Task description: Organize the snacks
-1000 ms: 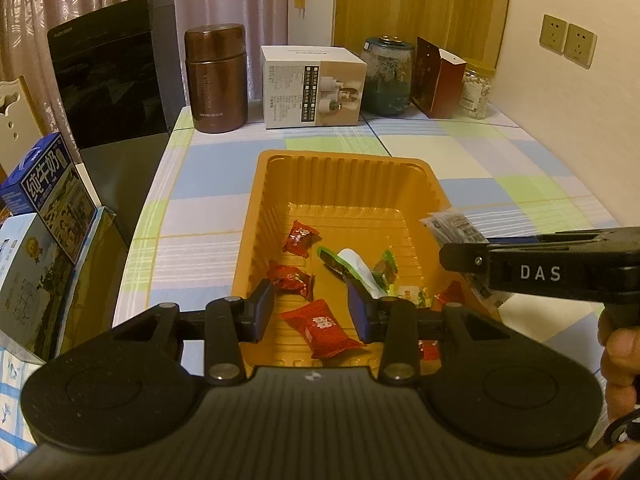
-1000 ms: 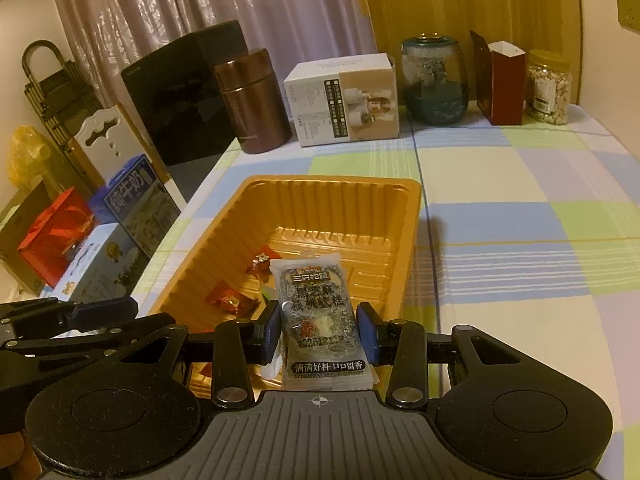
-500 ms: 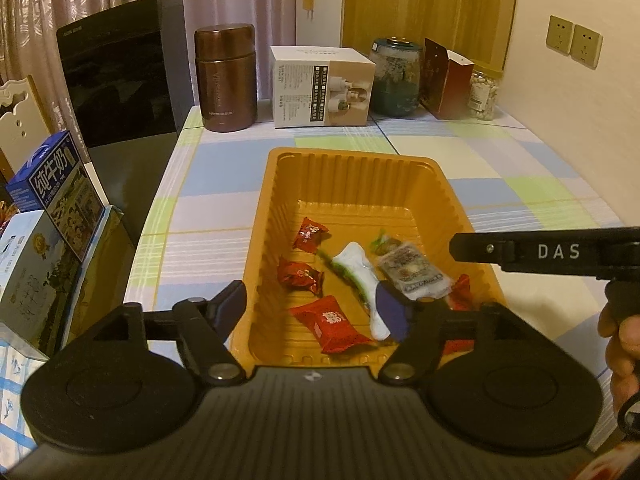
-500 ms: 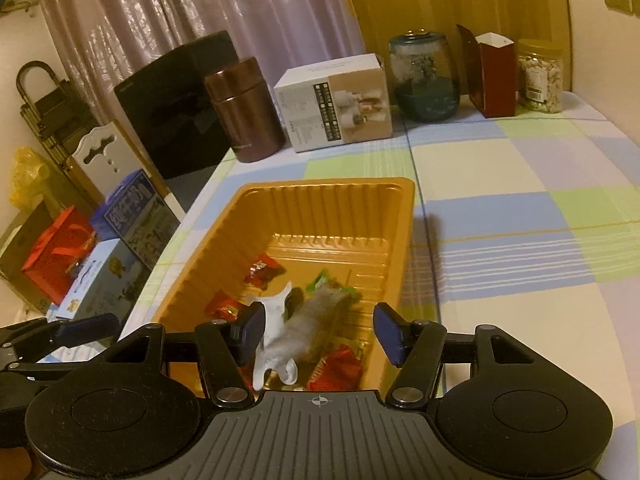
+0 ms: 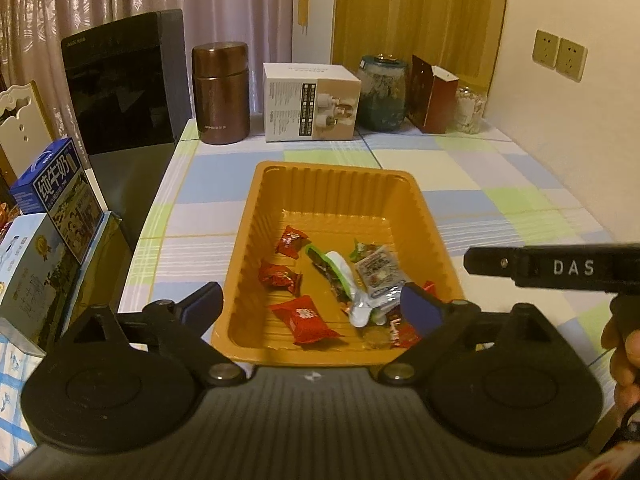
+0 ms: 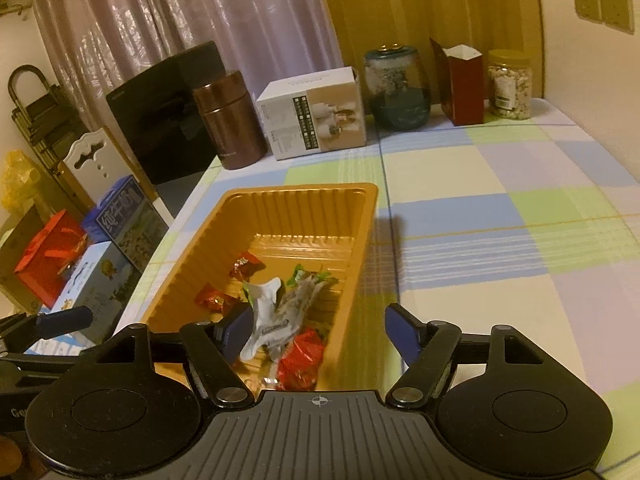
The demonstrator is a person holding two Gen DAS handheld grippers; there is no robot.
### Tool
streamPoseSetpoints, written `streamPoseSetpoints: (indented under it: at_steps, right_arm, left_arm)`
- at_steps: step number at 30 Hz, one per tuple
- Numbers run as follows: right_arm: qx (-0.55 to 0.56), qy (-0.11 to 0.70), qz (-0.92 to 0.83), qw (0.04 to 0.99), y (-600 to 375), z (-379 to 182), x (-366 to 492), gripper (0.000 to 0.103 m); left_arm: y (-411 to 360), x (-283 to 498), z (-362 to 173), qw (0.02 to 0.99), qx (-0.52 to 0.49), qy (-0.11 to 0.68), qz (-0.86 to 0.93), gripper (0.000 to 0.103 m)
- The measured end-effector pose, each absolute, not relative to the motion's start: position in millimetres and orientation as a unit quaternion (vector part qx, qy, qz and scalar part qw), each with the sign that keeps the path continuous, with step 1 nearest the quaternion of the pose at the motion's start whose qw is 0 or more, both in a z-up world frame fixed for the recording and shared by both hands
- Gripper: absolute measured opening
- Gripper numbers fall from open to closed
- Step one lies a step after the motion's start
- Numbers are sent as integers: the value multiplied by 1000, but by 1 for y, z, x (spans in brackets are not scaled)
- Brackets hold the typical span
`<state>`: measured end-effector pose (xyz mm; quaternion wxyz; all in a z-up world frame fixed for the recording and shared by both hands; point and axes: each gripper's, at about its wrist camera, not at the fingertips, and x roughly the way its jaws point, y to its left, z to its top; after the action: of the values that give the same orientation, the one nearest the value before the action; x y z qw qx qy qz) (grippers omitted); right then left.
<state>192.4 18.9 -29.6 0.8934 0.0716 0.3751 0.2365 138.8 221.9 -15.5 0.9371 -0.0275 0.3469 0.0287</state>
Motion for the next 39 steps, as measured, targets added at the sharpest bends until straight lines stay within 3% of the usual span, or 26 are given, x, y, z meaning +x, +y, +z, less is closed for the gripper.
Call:
streamPoseSetpoints:
  at_steps: [5,14,39]
  right_arm:
    - [72,378,228,895,4,-23,175,80]
    - [39,367,203,907,-26,-13,139,88]
    - [19,362,169,917,-104,14,44,90]
  left_arm:
    - [210,124,-6,940,-30,340,30,102]
    - [187,88,-4,939,-41,341,33,103]
    - [117,7,23,932,-56,355,41,103]
